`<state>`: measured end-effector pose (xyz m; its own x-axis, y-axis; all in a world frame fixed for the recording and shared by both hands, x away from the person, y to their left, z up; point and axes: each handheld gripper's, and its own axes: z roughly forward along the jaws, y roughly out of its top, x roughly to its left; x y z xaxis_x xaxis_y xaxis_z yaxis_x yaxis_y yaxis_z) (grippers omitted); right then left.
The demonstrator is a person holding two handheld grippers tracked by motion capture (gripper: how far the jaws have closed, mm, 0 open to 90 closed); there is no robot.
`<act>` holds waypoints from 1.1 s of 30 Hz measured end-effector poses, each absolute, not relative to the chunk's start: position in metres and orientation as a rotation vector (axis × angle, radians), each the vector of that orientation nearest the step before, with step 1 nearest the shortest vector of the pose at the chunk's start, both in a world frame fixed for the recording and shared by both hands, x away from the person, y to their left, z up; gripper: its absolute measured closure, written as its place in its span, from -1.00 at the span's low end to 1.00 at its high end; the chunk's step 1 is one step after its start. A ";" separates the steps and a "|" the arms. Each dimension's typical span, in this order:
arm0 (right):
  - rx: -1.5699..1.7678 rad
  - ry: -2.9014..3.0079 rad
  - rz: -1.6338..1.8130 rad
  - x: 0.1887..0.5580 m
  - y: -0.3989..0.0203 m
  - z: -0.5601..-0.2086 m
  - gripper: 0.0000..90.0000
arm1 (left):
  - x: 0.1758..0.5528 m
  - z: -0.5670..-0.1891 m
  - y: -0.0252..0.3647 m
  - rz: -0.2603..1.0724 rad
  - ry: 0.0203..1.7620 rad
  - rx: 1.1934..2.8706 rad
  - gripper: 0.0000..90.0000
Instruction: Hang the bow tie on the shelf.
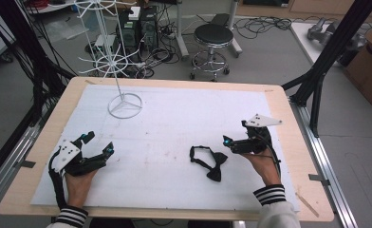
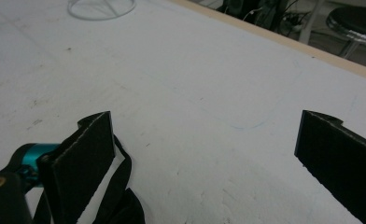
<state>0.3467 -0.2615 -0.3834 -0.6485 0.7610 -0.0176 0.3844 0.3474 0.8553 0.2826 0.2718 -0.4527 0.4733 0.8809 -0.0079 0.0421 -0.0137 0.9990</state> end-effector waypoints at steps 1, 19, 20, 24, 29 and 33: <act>0.996 2.227 1.211 0.349 -0.260 -0.382 -0.91 | 0.283 -0.453 0.272 0.818 0.867 1.438 -0.63; 0.900 2.580 0.896 0.374 -0.223 -0.379 -0.61 | 0.283 -0.453 0.272 0.816 0.866 1.436 -0.63; 0.886 2.610 0.866 0.375 -0.220 -0.380 -0.55 | 0.283 -0.453 0.272 0.816 0.866 1.436 -0.63; 0.871 2.666 0.765 0.376 -0.213 -0.383 -0.42 | 0.283 -0.453 0.272 0.815 0.867 1.432 -0.63; 0.858 2.746 0.728 0.376 -0.202 -0.389 -0.37 | 0.283 -0.453 0.272 0.815 0.868 1.433 -0.64; 0.842 2.780 0.660 0.375 -0.195 -0.394 -0.29 | 0.283 -0.453 0.272 0.814 0.869 1.432 -0.63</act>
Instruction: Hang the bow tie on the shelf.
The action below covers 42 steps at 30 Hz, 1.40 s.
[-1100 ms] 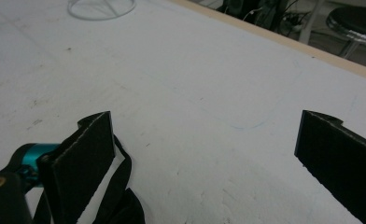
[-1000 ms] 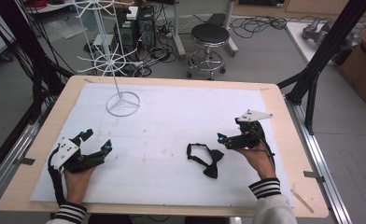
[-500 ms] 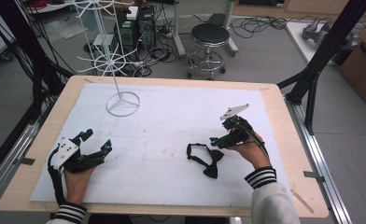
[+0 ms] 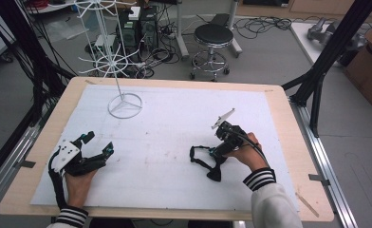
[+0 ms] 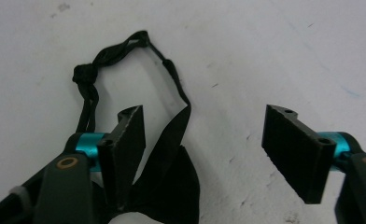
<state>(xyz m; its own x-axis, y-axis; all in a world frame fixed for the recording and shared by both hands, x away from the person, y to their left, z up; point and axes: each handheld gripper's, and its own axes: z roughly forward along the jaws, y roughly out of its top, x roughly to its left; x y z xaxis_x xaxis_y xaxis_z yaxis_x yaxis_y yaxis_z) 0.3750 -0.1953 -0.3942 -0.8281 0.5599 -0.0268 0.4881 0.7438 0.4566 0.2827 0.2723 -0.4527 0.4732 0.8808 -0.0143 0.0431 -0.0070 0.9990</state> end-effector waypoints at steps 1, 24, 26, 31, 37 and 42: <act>0.830 2.792 0.638 0.375 -0.192 -0.396 -0.25 | 0.283 -0.453 0.272 0.814 0.869 1.432 -0.63; 0.843 2.856 0.532 0.381 -0.176 -0.406 0.44 | 0.283 -0.453 0.273 0.808 0.867 1.429 -0.63; 0.833 2.864 0.515 0.381 -0.174 -0.407 0.49 | 0.283 -0.453 0.273 0.806 0.868 1.428 -0.63; 0.830 2.874 0.483 0.382 -0.172 -0.409 0.71 | 0.283 -0.453 0.273 0.804 0.867 1.428 -0.63; 0.850 2.875 0.472 0.382 -0.172 -0.410 0.92 | 0.283 -0.453 0.273 0.804 0.867 1.425 -0.63; 0.827 2.870 0.474 0.381 -0.172 -0.410 0.95 | 0.283 -0.453 0.273 0.806 0.867 1.427 -0.63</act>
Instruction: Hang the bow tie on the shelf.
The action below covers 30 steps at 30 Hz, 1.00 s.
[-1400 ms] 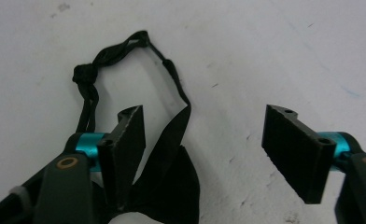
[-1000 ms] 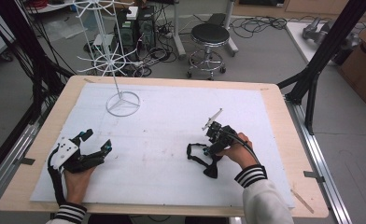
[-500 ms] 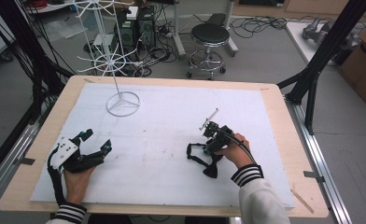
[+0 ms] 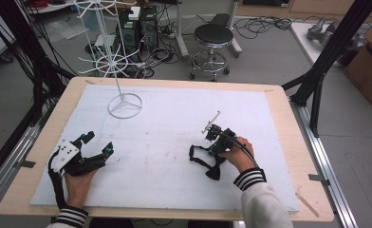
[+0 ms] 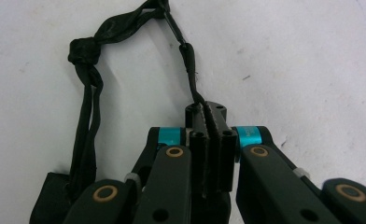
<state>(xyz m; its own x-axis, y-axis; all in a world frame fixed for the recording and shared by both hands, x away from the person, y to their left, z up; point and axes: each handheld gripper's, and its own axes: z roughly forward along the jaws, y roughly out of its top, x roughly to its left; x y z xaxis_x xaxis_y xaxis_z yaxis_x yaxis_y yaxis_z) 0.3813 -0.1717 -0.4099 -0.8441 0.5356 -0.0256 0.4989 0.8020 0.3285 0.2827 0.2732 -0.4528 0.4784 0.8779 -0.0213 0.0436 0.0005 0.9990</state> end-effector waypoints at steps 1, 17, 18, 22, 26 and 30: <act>0.828 2.869 0.478 0.380 -0.172 -0.410 0.96 | 0.283 -0.453 0.273 0.806 0.865 1.429 -0.63; 0.796 2.832 0.619 0.378 -0.176 -0.401 0.97 | 0.283 -0.453 0.273 0.806 0.866 1.429 -0.64; 0.796 2.824 0.640 0.378 -0.176 -0.400 0.97 | 0.283 -0.453 0.273 0.806 0.869 1.427 -0.63; 0.766 2.800 0.740 0.376 -0.177 -0.393 0.97 | 0.283 -0.453 0.273 0.805 0.870 1.426 -0.63; 0.749 2.772 0.821 0.375 -0.177 -0.389 0.96 | 0.283 -0.453 0.273 0.805 0.870 1.426 -0.63; 0.738 2.724 0.911 0.375 -0.176 -0.384 0.97 | 0.283 -0.453 0.274 0.807 0.870 1.425 -0.63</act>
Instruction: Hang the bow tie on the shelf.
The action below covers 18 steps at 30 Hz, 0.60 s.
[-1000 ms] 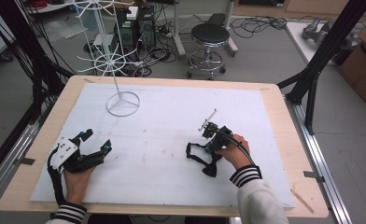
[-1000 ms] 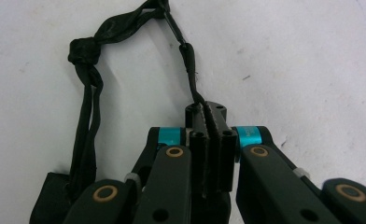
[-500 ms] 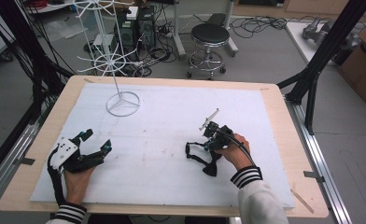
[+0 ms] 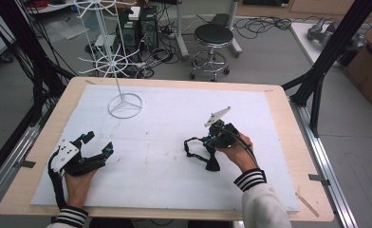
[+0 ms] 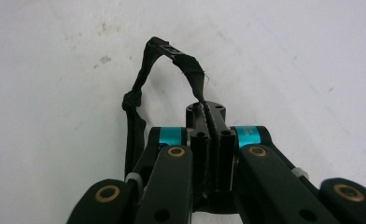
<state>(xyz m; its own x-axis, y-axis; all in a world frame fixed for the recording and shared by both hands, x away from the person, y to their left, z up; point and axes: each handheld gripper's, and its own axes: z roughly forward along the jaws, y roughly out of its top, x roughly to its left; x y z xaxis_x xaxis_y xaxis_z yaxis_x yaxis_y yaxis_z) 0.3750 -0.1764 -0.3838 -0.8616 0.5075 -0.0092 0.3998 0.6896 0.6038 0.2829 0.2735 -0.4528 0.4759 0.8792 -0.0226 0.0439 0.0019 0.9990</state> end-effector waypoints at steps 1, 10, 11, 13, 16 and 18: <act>0.738 2.724 0.911 0.375 -0.176 -0.384 0.97 | 0.283 -0.453 0.274 0.807 0.870 1.425 -0.63; 0.682 2.571 1.181 0.372 -0.174 -0.372 0.97 | 0.283 -0.453 0.273 0.804 0.869 1.425 -0.63; 0.674 2.550 1.207 0.372 -0.174 -0.371 0.97 | 0.283 -0.453 0.273 0.804 0.869 1.425 -0.64; 0.678 2.518 1.261 0.371 -0.174 -0.369 0.97 | 0.283 -0.453 0.273 0.805 0.869 1.425 -0.63; 0.683 2.463 1.344 0.371 -0.174 -0.365 0.97 | 0.283 -0.453 0.273 0.805 0.869 1.425 -0.63; 0.694 2.426 1.393 0.371 -0.174 -0.363 0.97 | 0.283 -0.453 0.273 0.805 0.870 1.425 -0.63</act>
<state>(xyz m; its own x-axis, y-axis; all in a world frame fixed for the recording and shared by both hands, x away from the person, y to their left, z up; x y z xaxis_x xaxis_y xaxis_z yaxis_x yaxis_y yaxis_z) 0.3712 -0.1740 -0.3628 -0.8527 0.5222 0.0130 0.2746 0.4268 0.8616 0.2828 0.2732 -0.4528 0.4772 0.8785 -0.0240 0.0444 0.0032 0.9990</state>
